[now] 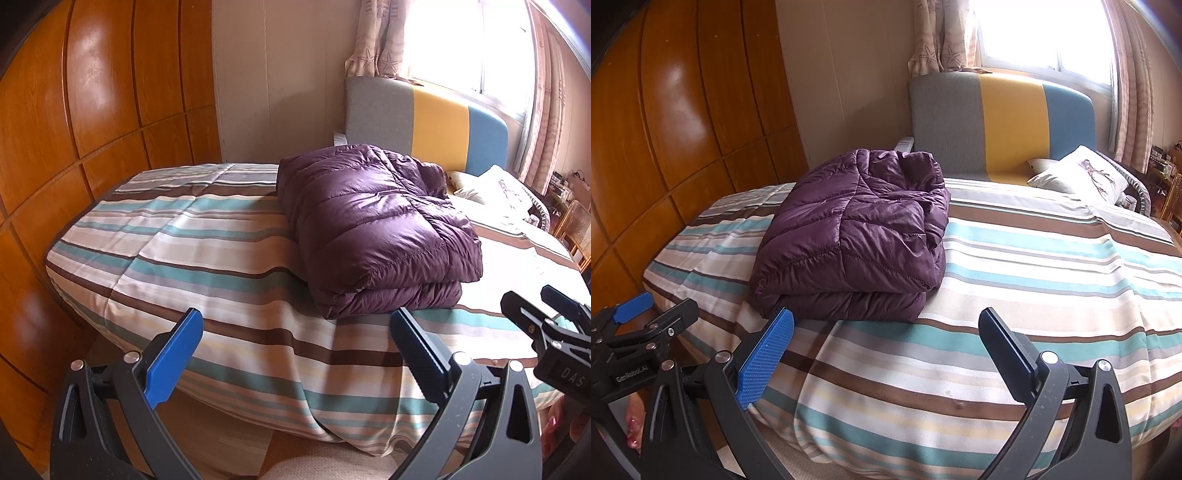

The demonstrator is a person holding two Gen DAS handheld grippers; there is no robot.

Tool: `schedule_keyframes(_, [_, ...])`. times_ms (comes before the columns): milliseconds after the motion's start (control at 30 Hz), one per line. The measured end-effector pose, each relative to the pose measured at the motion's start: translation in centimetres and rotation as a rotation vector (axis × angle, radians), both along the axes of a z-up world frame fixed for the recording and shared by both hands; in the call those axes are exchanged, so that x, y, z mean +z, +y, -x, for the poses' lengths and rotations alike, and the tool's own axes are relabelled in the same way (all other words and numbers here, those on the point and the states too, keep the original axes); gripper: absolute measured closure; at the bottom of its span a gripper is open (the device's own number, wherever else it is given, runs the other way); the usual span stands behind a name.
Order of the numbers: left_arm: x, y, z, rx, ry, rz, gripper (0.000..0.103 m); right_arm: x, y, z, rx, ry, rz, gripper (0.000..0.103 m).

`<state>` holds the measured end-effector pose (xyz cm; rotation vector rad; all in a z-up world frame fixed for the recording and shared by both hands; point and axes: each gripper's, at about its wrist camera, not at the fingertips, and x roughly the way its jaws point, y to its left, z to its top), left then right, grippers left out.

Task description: Fold large clothes

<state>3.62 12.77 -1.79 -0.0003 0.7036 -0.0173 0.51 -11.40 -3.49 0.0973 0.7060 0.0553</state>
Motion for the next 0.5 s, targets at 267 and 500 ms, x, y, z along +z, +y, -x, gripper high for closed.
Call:
schedule_keyframes(267, [-0.3,0.0,-0.1,0.016,0.009,-0.016,0.002,-0.3,-0.2,-0.2,-0.004,0.011,-0.007,0.003])
schedule_keyframes(500, [-1.7,-0.1,-1.6,0.01,0.058,-0.038,0.002,-1.4,-1.7,-1.3,-0.031,0.042,-0.023,0.003])
